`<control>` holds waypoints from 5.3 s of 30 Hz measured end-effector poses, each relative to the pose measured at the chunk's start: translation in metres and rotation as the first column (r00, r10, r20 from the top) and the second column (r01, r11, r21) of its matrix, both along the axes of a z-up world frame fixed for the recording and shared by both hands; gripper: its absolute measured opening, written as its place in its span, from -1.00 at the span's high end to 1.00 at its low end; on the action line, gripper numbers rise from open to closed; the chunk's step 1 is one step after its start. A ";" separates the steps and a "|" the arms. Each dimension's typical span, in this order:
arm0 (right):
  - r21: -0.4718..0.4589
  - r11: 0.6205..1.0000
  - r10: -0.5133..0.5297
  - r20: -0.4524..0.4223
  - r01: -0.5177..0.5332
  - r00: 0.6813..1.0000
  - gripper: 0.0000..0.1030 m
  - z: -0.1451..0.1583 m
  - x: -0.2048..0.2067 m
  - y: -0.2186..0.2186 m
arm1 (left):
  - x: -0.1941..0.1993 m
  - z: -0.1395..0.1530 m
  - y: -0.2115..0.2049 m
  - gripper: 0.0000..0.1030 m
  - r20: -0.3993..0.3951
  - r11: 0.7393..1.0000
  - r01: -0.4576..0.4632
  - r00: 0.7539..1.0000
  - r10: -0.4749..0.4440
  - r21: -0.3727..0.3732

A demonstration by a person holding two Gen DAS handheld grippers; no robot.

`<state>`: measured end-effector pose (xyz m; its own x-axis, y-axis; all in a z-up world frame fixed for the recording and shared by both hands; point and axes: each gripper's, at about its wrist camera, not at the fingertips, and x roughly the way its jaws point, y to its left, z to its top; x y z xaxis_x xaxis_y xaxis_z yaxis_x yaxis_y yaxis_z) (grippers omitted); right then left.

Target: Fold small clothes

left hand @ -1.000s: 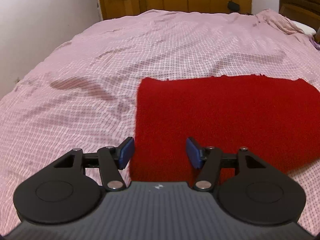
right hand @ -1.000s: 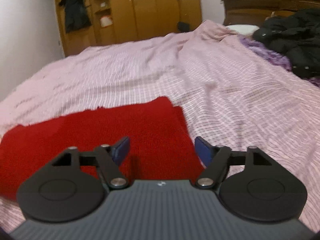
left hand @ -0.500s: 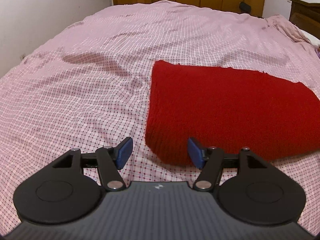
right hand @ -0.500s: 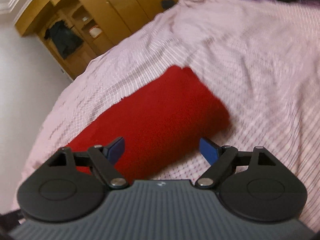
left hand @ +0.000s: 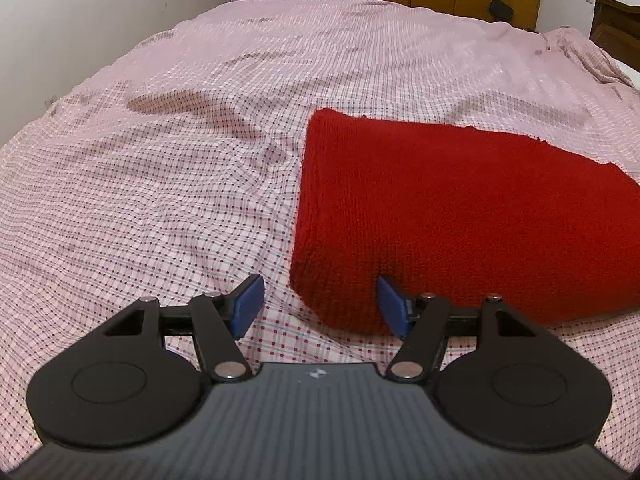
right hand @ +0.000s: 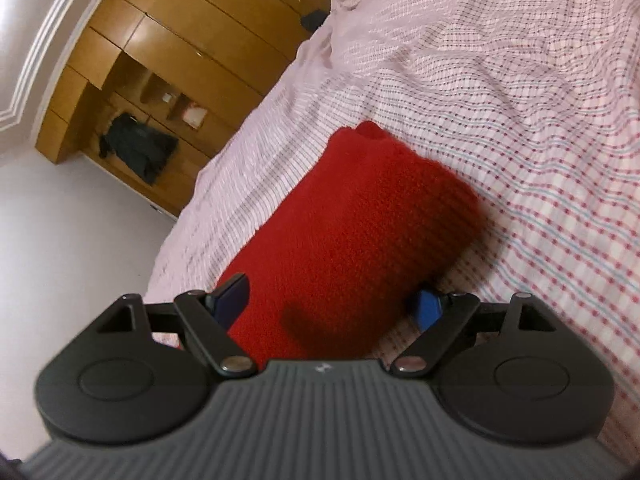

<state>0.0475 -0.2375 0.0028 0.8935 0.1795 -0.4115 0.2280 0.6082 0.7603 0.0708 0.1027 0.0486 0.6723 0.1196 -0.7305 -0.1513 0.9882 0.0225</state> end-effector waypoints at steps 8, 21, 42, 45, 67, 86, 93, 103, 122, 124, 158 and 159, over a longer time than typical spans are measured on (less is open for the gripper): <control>-0.014 0.999 -0.035 0.102 0.036 0.994 -0.62 -0.013 0.002 0.001 | 0.003 -0.001 0.001 -0.39 -0.016 1.000 -0.008 1.000 0.008 -0.004; -0.032 0.996 -0.087 0.056 0.089 0.995 0.29 -0.015 0.015 -0.006 | 0.003 -0.002 0.004 -0.41 -0.014 0.999 -0.031 0.999 0.030 -0.036; -0.430 0.902 0.038 0.125 0.019 0.991 0.38 0.071 0.027 0.046 | 0.004 0.026 0.038 -0.41 0.033 1.000 -0.008 0.999 0.008 -0.005; -0.489 0.872 0.077 0.142 0.002 0.987 0.38 0.084 0.029 0.061 | 0.007 0.031 0.042 -0.41 0.032 1.000 0.005 0.999 -0.006 0.013; -0.885 0.355 0.515 -0.084 -0.302 0.853 0.37 0.055 0.055 0.247 | -0.012 0.024 0.105 -0.41 0.026 0.994 -0.094 0.995 0.096 -0.059; -0.937 0.319 0.659 0.109 -0.145 0.744 0.44 0.075 0.016 0.267 | -0.036 0.019 0.147 -0.41 0.048 0.980 -0.162 0.985 0.169 -0.116; -0.956 0.165 0.707 -0.057 -0.243 0.705 0.30 0.044 0.001 0.284 | -0.044 0.019 0.149 -0.41 0.052 0.982 -0.154 0.986 0.160 -0.108; -0.848 0.368 0.729 0.009 -0.381 0.685 0.18 0.091 -0.034 0.238 | -0.047 0.040 0.135 -0.41 0.099 0.985 -0.096 0.989 0.110 -0.143; -0.476 0.812 0.359 -0.049 -0.338 0.932 0.13 0.073 0.057 0.125 | 0.040 0.067 0.057 -0.41 0.138 0.953 0.123 0.987 -0.088 -0.278; -0.457 0.815 0.368 -0.065 -0.356 0.927 0.13 0.065 0.067 0.123 | 0.052 0.056 0.052 -0.41 0.116 0.949 0.123 0.989 -0.093 -0.289; -0.155 0.794 0.582 -0.090 -0.588 0.808 -0.63 0.047 0.082 0.107 | 0.029 0.006 0.088 -0.47 0.030 0.940 0.005 1.000 0.006 -0.342; -0.122 0.794 0.588 -0.095 -0.596 0.803 -0.68 0.043 0.084 0.104 | 0.029 0.005 0.088 -0.47 0.030 0.939 0.005 1.000 0.006 -0.344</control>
<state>0.1318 -0.1335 0.0456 0.6089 0.6047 -0.5134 -0.1763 0.7342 0.6556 0.0998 0.1905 0.0538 0.6943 -0.1349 -0.7069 -0.1472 0.9349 -0.3230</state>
